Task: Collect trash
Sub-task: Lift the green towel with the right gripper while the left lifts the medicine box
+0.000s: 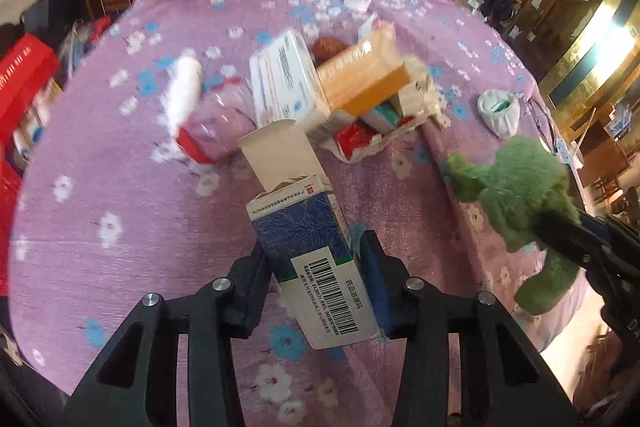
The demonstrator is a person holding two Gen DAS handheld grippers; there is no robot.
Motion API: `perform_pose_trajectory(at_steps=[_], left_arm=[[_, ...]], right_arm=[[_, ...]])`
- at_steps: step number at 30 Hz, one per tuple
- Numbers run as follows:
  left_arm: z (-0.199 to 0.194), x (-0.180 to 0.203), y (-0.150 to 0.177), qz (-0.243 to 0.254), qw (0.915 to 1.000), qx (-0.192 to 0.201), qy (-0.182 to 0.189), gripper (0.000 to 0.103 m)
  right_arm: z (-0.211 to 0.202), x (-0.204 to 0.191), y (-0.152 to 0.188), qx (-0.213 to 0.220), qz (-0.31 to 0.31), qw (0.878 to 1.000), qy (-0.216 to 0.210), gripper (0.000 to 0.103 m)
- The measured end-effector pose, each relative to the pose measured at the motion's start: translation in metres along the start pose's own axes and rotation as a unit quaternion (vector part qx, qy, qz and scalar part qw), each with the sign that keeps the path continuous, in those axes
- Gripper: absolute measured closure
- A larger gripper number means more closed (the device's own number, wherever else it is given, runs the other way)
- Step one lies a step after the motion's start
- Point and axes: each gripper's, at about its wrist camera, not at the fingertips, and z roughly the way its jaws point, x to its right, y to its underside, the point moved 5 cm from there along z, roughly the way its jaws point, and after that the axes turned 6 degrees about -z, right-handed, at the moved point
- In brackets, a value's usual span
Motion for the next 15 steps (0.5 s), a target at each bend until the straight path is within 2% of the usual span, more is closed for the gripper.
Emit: perform_pose_trajectory(at_steps=[5, 15], left_arm=[[-0.025, -0.008, -0.005, 0.028, 0.9979, 0.047, -0.035, 0.061], [-0.068, -0.055, -0.011, 0.008, 0.994, 0.089, -0.062, 0.061]], right_arm=[[0.001, -0.025, -0.011, 0.008, -0.016, 1.0, -0.012, 0.078], [0.003, -0.075, -0.027, 0.019, -0.049, 0.998, -0.032, 0.078]])
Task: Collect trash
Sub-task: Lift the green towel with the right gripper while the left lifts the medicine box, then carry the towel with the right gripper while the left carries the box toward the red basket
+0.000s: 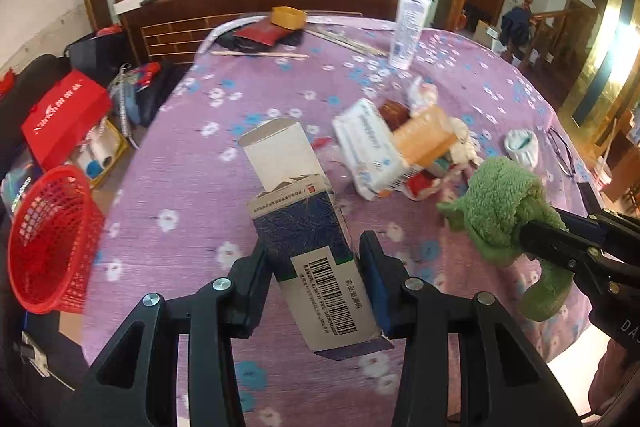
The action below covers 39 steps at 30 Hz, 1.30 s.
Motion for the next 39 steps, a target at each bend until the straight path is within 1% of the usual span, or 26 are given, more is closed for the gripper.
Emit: perform_pose_trajectory(at_steps=[5, 12, 16, 19, 20, 21, 24, 25, 27, 28, 29, 30, 31, 32, 33, 34, 35, 36, 37, 38, 39], left_arm=[[-0.011, -0.021, -0.001, -0.007, 0.9998, 0.013, -0.013, 0.061], [-0.026, -0.063, -0.001, -0.048, 0.9983, 0.026, -0.02, 0.061], [-0.039, -0.096, -0.003, -0.079, 0.9957, 0.038, -0.029, 0.061], [-0.051, -0.129, -0.002, -0.108, 0.9923, 0.046, -0.04, 0.061], [-0.054, -0.139, -0.001, -0.114, 0.9913, 0.049, -0.045, 0.061], [-0.057, -0.151, 0.0, -0.121, 0.99, 0.051, -0.052, 0.061], [-0.066, -0.184, 0.002, -0.141, 0.9861, 0.054, -0.069, 0.061], [-0.066, -0.194, 0.002, -0.146, 0.9855, 0.05, -0.07, 0.061], [-0.06, -0.212, 0.004, -0.148, 0.9861, 0.045, -0.061, 0.061], [-0.053, -0.221, 0.008, -0.147, 0.9855, 0.041, -0.074, 0.061], [-0.045, -0.226, 0.013, -0.146, 0.9858, 0.025, -0.08, 0.061], [-0.043, -0.229, 0.016, -0.147, 0.9859, 0.021, -0.077, 0.061], [-0.043, -0.231, 0.02, -0.15, 0.9855, 0.024, -0.074, 0.061], [-0.044, -0.231, 0.023, -0.152, 0.9857, 0.028, -0.069, 0.061], [-0.044, -0.23, 0.024, -0.149, 0.9863, 0.03, -0.064, 0.061], [-0.046, -0.23, 0.026, -0.144, 0.987, 0.032, -0.064, 0.061], [-0.046, -0.23, 0.025, -0.139, 0.9872, 0.035, -0.069, 0.061], [-0.045, -0.232, 0.023, -0.135, 0.9876, 0.035, -0.072, 0.061], [-0.044, -0.233, 0.02, -0.134, 0.9879, 0.034, -0.069, 0.061], [-0.044, -0.236, 0.017, -0.136, 0.9877, 0.036, -0.067, 0.061], [-0.045, -0.238, 0.013, -0.14, 0.9871, 0.038, -0.068, 0.061]], right_arm=[[0.004, -0.017, -0.006, 0.0, -0.008, 1.0, -0.01, 0.078], [0.015, -0.043, -0.019, -0.008, -0.019, 0.999, -0.033, 0.078], [0.023, -0.066, -0.031, -0.012, -0.037, 0.998, -0.051, 0.079], [0.032, -0.089, -0.044, -0.013, -0.05, 0.996, -0.074, 0.081], [0.035, -0.097, -0.048, -0.013, -0.053, 0.995, -0.083, 0.083], [0.039, -0.107, -0.054, -0.012, -0.054, 0.994, -0.094, 0.088], [0.052, -0.131, -0.072, -0.008, -0.06, 0.991, -0.121, 0.09], [0.057, -0.139, -0.077, -0.007, -0.064, 0.99, -0.125, 0.091], [0.074, -0.157, -0.088, -0.009, -0.08, 0.989, -0.123, 0.091], [0.081, -0.161, -0.088, -0.014, -0.08, 0.989, -0.123, 0.091], [0.094, -0.163, -0.083, -0.033, -0.068, 0.989, -0.13, 0.091], [0.109, -0.161, -0.069, -0.063, -0.041, 0.986, -0.147, 0.091], [0.113, -0.159, -0.061, -0.073, -0.032, 0.986, -0.148, 0.091], [0.116, -0.155, -0.052, -0.075, -0.033, 0.987, -0.139, 0.091], [0.112, -0.153, -0.045, -0.066, -0.046, 0.989, -0.127, 0.091], [0.108, -0.15, -0.042, -0.059, -0.051, 0.99, -0.121, 0.089], [0.107, -0.144, -0.039, -0.063, -0.036, 0.99, -0.119, 0.077], [0.109, -0.138, -0.037, -0.069, -0.012, 0.99, -0.125, 0.061], [0.112, -0.134, -0.037, -0.076, 0.01, 0.988, -0.134, 0.054], [0.117, -0.132, -0.035, -0.084, 0.021, 0.986, -0.141, 0.043], [0.123, -0.133, -0.033, -0.091, 0.023, 0.985, -0.144, 0.04]])
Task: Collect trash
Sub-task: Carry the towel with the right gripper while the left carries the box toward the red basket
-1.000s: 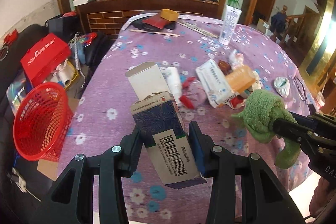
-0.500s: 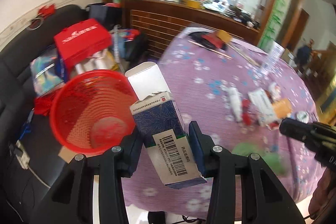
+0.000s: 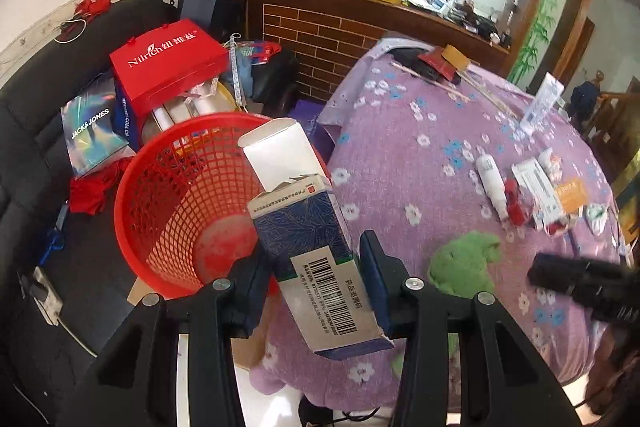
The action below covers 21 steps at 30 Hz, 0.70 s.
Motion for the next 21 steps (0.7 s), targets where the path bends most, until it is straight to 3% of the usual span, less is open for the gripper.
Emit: perform_pose_trajectory(at_steps=[4, 8, 10, 13, 19, 21], left_arm=[[0.004, -0.01, -0.01, -0.006, 1.0, 0.0, -0.002, 0.061], [0.011, -0.021, -0.018, -0.011, 0.9999, -0.001, -0.007, 0.061], [0.014, -0.028, -0.021, -0.014, 0.9999, -0.003, -0.009, 0.061], [0.017, -0.043, -0.027, -0.018, 0.9997, -0.004, -0.017, 0.061], [0.018, -0.069, -0.044, -0.031, 0.9992, -0.001, -0.023, 0.061], [0.018, -0.076, -0.047, -0.031, 0.9992, 0.002, -0.024, 0.052]], right_arm=[[0.028, -0.007, -0.001, -0.026, 0.01, 0.999, -0.023, 0.034], [0.062, -0.012, -0.001, -0.064, -0.003, 0.998, 0.021, 0.032], [0.075, -0.013, 0.001, -0.081, 0.005, 0.997, 0.012, 0.048], [0.069, -0.022, -0.006, -0.064, -0.022, 0.997, 0.026, 0.057], [0.045, -0.062, -0.055, -0.006, -0.077, 0.997, 0.011, 0.057], [0.043, -0.08, -0.079, 0.011, -0.1, 0.995, 0.002, 0.057]])
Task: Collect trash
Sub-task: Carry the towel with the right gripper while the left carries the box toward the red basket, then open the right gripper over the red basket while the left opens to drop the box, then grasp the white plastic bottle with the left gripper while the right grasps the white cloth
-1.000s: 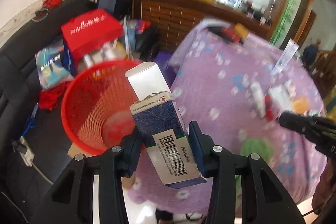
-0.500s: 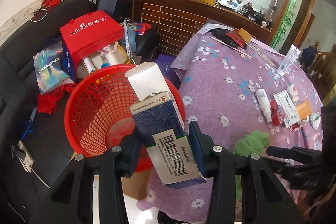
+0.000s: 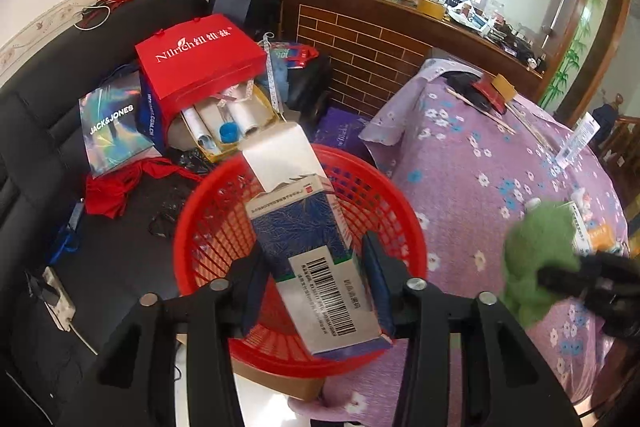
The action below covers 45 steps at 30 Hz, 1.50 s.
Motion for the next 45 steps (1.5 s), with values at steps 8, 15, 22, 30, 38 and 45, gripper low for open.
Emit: perform_pose_trajectory(at_steps=[8, 15, 22, 30, 38, 45], left_arm=[[-0.02, -0.028, -0.004, -0.031, 0.999, 0.031, -0.005, 0.028], [-0.038, -0.032, 0.006, -0.035, 0.9984, 0.044, -0.001, 0.027], [-0.032, 0.02, 0.02, -0.007, 0.999, 0.021, 0.039, 0.027], [-0.019, 0.12, 0.055, 0.068, 0.9926, -0.027, 0.096, 0.028], [0.002, 0.216, 0.074, 0.12, 0.9819, -0.071, 0.128, 0.029], [0.062, 0.281, 0.058, 0.106, 0.9779, -0.12, 0.134, 0.052]], right_arm=[[0.028, -0.05, -0.07, 0.022, -0.044, 0.998, -0.045, 0.046], [-0.003, -0.04, -0.055, 0.045, -0.026, 0.998, -0.046, 0.04], [-0.027, 0.0, 0.01, 0.023, 0.021, 0.999, -0.018, 0.04], [-0.077, 0.082, 0.082, 0.017, 0.119, 0.992, 0.043, 0.04], [-0.137, 0.141, 0.131, 0.038, 0.192, 0.977, 0.09, 0.041], [-0.193, 0.187, 0.175, 0.056, 0.234, 0.961, 0.134, 0.041]])
